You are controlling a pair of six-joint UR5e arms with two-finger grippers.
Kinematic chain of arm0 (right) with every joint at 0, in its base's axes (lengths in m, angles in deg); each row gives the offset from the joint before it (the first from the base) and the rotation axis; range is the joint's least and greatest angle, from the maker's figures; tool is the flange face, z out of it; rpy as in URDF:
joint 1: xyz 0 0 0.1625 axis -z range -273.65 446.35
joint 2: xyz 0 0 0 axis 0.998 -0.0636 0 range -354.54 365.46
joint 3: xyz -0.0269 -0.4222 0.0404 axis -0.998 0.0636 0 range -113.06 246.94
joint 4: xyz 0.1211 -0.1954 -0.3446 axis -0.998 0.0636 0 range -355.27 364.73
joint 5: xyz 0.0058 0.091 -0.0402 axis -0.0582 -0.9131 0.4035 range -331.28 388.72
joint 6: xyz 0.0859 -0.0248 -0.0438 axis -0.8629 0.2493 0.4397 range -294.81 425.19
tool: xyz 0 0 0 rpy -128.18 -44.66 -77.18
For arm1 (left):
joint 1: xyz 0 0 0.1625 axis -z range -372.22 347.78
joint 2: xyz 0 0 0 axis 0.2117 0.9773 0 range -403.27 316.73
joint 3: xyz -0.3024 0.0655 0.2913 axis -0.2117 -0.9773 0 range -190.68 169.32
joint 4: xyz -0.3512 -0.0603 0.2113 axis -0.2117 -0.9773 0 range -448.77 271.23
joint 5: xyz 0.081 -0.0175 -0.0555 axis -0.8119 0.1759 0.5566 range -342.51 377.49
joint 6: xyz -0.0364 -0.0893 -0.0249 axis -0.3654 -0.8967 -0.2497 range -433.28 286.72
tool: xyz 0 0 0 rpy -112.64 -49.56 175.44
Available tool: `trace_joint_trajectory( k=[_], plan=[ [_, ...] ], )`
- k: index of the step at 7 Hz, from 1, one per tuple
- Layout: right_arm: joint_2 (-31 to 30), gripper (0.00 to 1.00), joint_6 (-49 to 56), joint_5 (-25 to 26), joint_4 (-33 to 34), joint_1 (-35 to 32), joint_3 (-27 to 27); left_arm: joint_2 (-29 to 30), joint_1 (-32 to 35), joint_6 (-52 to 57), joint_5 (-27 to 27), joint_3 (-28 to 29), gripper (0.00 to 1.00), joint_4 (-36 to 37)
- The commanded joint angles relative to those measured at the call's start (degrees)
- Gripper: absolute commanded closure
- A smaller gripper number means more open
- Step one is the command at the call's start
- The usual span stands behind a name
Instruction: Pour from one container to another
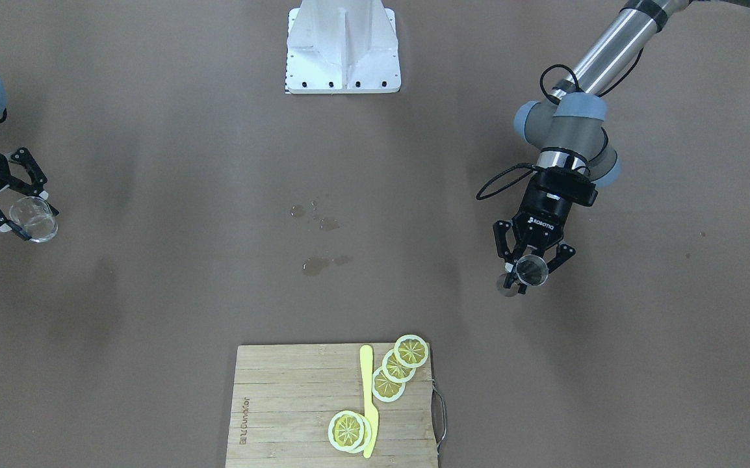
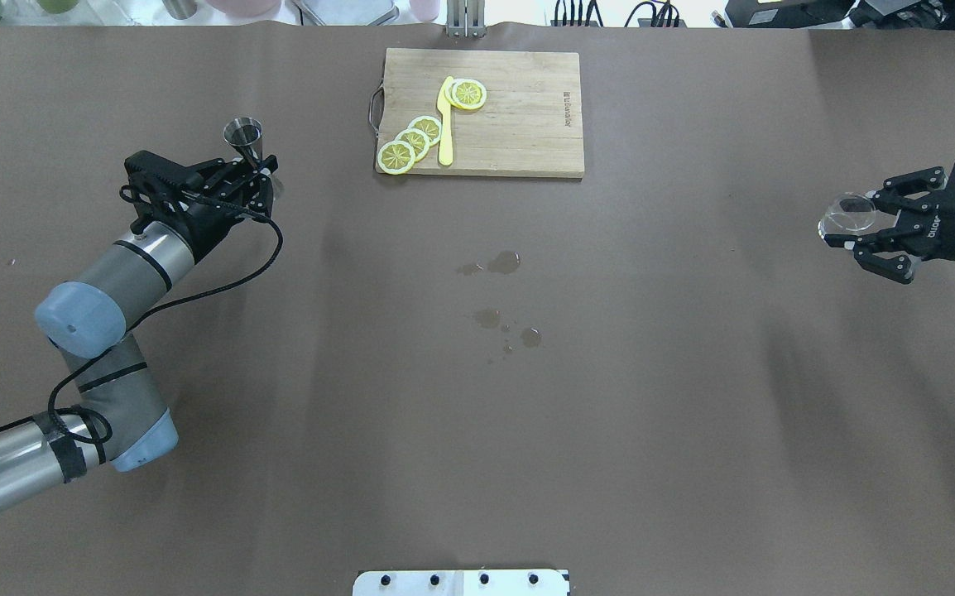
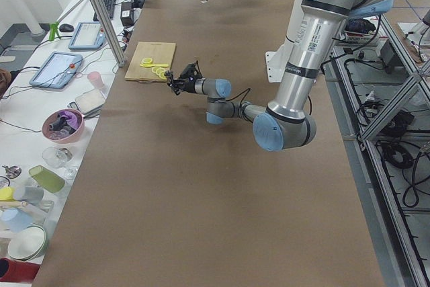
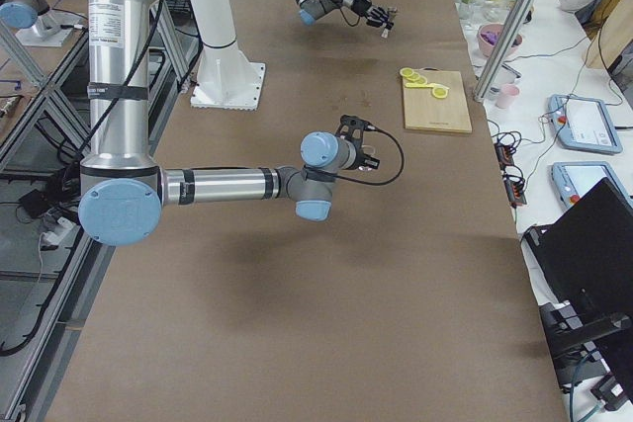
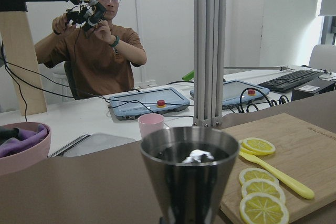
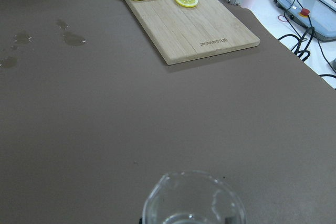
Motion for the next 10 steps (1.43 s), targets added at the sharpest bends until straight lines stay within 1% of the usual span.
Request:
trace_joint_trajectory(
  k=[1,2,3,5,6,10],
  plan=[
    [1.2,1.0,-3.76,0.0,-9.82,0.48,7.68,0.2,-1.33,-0.7,-1.94,1.21,1.0,0.05],
    [2.07,1.0,-4.99,0.0,-11.85,0.83,9.61,0.29,-2.37,-0.7,-3.77,1.3,1.0,0.05],
    [3.82,1.0,-8.39,0.0,-13.87,1.44,11.81,0.29,-2.73,-0.7,-4.14,1.3,1.0,0.05],
    [6.9,1.0,-9.3,0.44,-14.59,2.94,15.07,0.47,-3.96,-0.62,-5.37,1.83,1.0,0.49],
    [8.04,1.0,-9.31,0.96,-14.59,3.81,16.13,1.08,-4.05,-0.62,-6.5,3.22,1.0,0.57],
    [8.41,1.0,-9.31,6.76,-18.63,8.12,19.56,1.43,-4.4,-0.62,-6.6,3.85,1.0,0.83]
  ],
)
